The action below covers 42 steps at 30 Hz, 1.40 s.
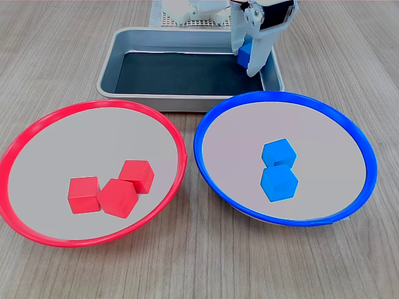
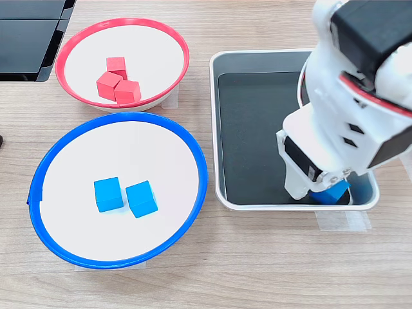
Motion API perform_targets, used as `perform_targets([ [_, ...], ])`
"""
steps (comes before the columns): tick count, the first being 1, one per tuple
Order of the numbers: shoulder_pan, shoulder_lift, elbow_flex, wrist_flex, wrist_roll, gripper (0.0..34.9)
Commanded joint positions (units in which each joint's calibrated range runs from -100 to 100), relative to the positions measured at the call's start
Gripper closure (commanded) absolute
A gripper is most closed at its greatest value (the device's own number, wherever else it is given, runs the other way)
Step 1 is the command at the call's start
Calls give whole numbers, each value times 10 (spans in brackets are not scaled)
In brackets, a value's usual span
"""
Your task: Resolve any anomalies and move all blocks to matching dishes
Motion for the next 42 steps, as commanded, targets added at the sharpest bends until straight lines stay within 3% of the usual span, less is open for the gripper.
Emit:
perform_targets([
  [1,-12,-2,-4,-13,14,169],
  [22,-30,-23,30,23,66,179],
  [42,3,-19,24,10,92,240],
])
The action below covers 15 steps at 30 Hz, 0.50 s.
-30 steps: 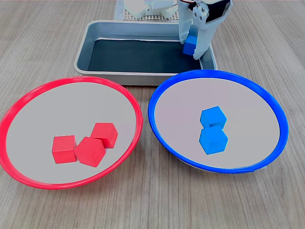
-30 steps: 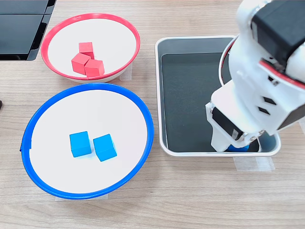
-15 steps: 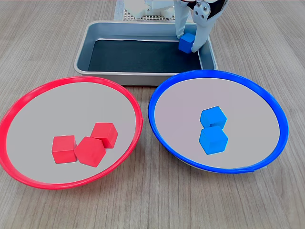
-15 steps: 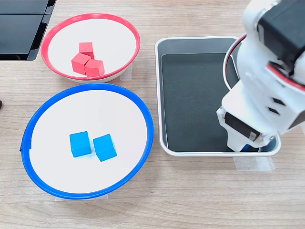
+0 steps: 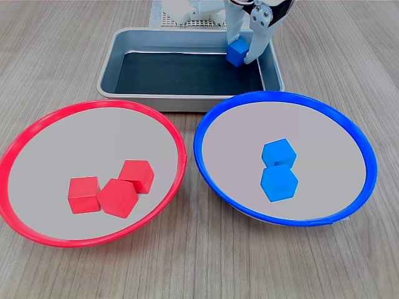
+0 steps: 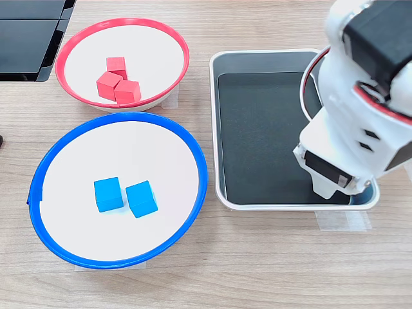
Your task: Resolve any anomalies and move all blocks to matching dishes
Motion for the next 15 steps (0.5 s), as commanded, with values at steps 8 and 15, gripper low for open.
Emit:
perform_targets([
  [8,36,-6,-47,22,22,346],
  [15,91,-10,-219,110,37,346],
])
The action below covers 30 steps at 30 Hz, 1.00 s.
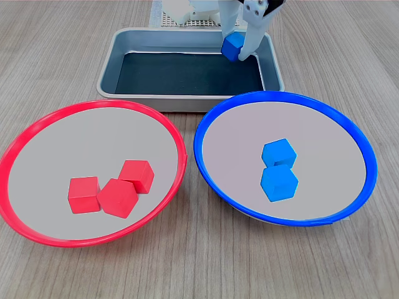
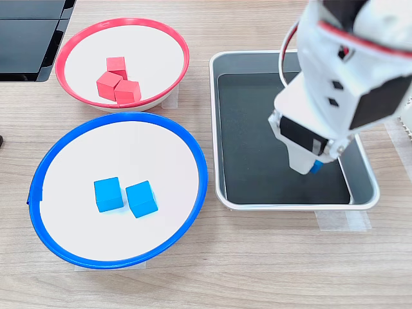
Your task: Resolve any anomalies and move all blocks to matching dishes
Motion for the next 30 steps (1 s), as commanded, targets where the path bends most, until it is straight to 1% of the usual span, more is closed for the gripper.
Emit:
perform_targets([
  [1,30,-10,-137,40,8,346],
  [3,41,2,-203,32,10,346],
  [5,46,24,-260,3,9,346],
  [6,47,46,-291,-31,9,346],
  [9,48,93,-332,-91,12,335],
  [14,55,176,-389,-190,19,334],
  [20,61,203,-381,-240,37,211],
  [22,65,183,-360,-249,39,208],
  [25,69,132,-313,-261,40,214],
  [26,70,110,-291,-271,41,230],
  [28,72,59,-238,-302,38,290],
  [29,73,25,-206,-322,28,334],
  [30,76,-10,-176,-343,15,346],
])
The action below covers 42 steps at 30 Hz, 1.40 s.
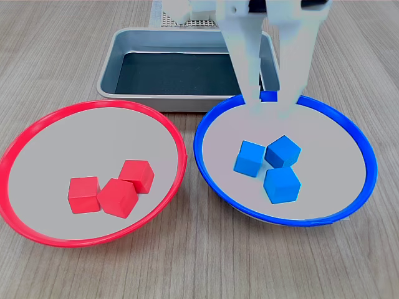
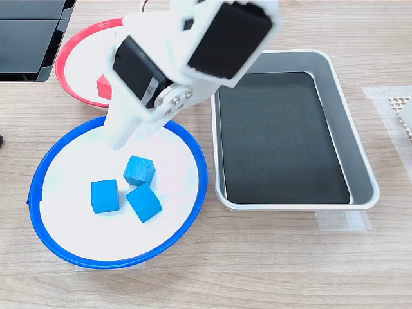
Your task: Resolve any anomalies and move all blocks to matching dishes
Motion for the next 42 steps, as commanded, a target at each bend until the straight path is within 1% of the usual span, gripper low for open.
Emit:
perform_targets([
  [1,6,-159,112,-80,-39,347],
  [3,14,-255,204,-152,-93,348],
  [5,20,-366,307,-203,-147,348],
  [8,30,-554,473,-232,-191,349],
  [9,37,-631,537,-229,-207,349],
  [11,50,-742,617,-198,-220,349],
  [14,71,-875,711,-115,-225,349],
  [18,85,-949,786,-40,-211,349],
  [22,96,-1009,843,1,-198,349],
  [25,107,-1049,892,5,-192,349],
  [27,116,-1054,928,-33,-188,349],
  [30,120,-1055,928,-23,-190,349],
  [42,120,-1055,928,-23,-196,346],
])
